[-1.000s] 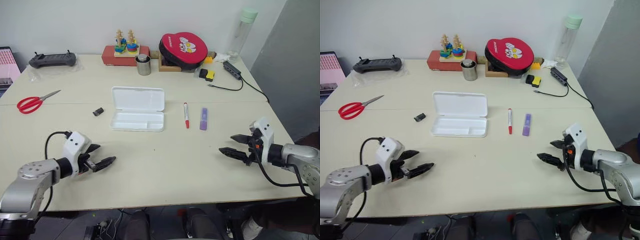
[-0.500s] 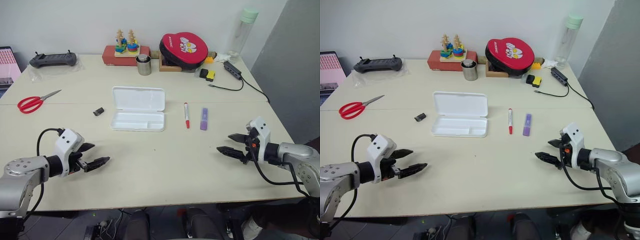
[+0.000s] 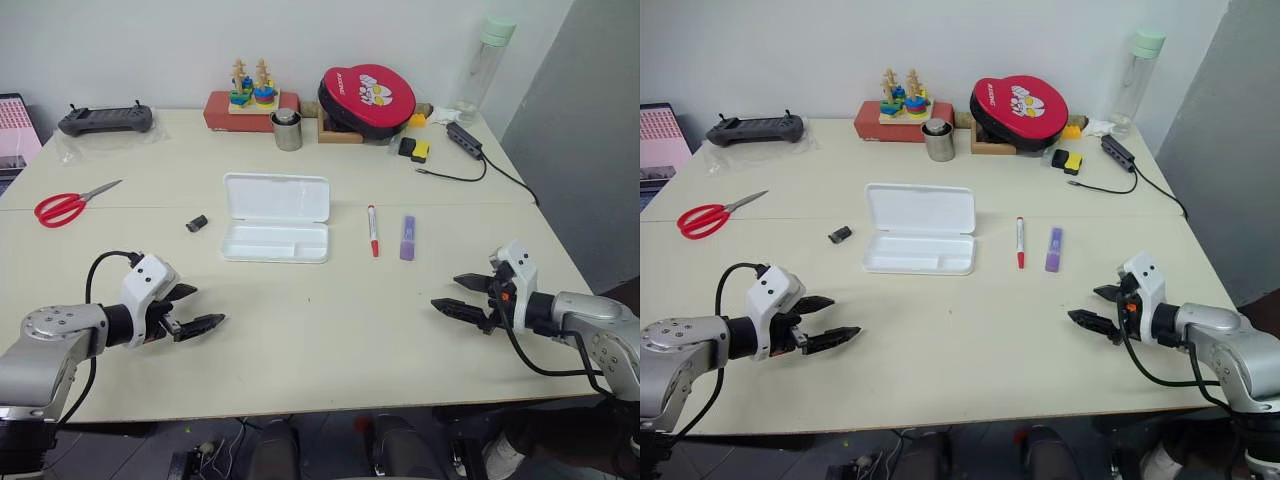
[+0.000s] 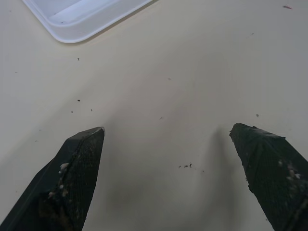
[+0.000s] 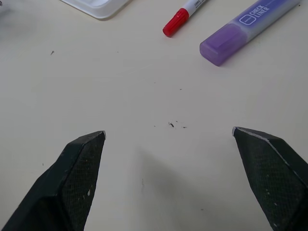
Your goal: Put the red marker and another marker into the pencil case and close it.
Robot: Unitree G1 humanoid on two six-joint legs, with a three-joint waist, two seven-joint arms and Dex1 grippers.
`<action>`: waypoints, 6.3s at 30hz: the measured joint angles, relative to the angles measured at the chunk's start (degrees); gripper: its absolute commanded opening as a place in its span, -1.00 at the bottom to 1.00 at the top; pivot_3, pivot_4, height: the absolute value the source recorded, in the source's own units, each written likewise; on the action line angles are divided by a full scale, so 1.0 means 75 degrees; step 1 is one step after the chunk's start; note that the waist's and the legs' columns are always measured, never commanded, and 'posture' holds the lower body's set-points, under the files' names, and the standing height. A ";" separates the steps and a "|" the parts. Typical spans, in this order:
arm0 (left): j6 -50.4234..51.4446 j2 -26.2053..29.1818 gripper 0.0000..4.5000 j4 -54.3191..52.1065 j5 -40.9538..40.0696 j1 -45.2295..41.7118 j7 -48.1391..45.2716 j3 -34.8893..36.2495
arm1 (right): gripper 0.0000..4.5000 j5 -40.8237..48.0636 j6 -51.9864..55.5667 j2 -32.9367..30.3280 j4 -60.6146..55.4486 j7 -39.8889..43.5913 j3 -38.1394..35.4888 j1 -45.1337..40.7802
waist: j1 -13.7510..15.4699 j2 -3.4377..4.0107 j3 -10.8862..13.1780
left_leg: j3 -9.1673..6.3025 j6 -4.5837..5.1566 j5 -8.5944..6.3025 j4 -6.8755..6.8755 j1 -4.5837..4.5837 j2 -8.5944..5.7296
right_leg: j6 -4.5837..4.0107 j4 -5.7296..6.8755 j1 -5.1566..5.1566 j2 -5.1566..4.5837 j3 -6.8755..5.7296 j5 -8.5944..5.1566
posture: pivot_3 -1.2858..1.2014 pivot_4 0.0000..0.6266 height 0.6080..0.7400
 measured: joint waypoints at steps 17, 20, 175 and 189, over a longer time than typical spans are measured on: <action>-0.2024 -0.1686 1.00 0.3816 0.0966 -0.4385 -0.1670 -0.2312 | 0.98 0.0293 -0.1036 0.1253 -0.0824 0.0276 0.0567 -0.1817 | 0.0113 0.0001 -0.0001 | -0.0012 0.0005 -0.0001 0.0018 -0.0022 0.0002 | 0.0052 0.0009 -0.0004 0.0023 -0.0002 0.0032 | 0.03 -0.52 1.00; -0.2434 -0.1847 1.00 0.4592 0.1257 -0.4721 -0.1835 -0.2545 | 0.98 0.0272 -0.1026 0.1426 -0.0872 0.0074 0.0761 -0.2004 | 0.0111 0.0001 -0.0001 | -0.0026 0.0005 -0.0001 0.0019 -0.0029 0.0002 | 0.0027 0.0012 -0.0006 0.0027 -0.0010 0.0046 | 0.03 -0.52 1.00; 0.0285 -0.3287 1.00 -0.1703 -0.1253 -0.3000 0.1097 -0.1766 | 0.97 -0.2238 -0.0982 0.3646 0.1448 -0.1090 0.0765 -0.3630 | 0.0129 0.0024 0.0007 | -0.0045 0.0014 0.0007 0.0071 -0.0046 -0.0001 | 0.0075 0.0010 0.0002 0.0025 -0.0013 0.0066 | 0.03 -0.52 1.00; -0.0320 -0.4794 1.00 -0.0448 -0.0082 -0.4222 0.2242 -0.2647 | 0.97 -0.3663 -0.0206 0.4361 0.3593 -0.4359 0.0428 -0.3341 | 0.0074 0.0025 0.0007 | -0.0043 0.0016 0.0006 0.0066 -0.0050 -0.0006 | 0.0060 0.0006 0.0000 0.0028 -0.0005 0.0075 | 0.03 -0.52 1.00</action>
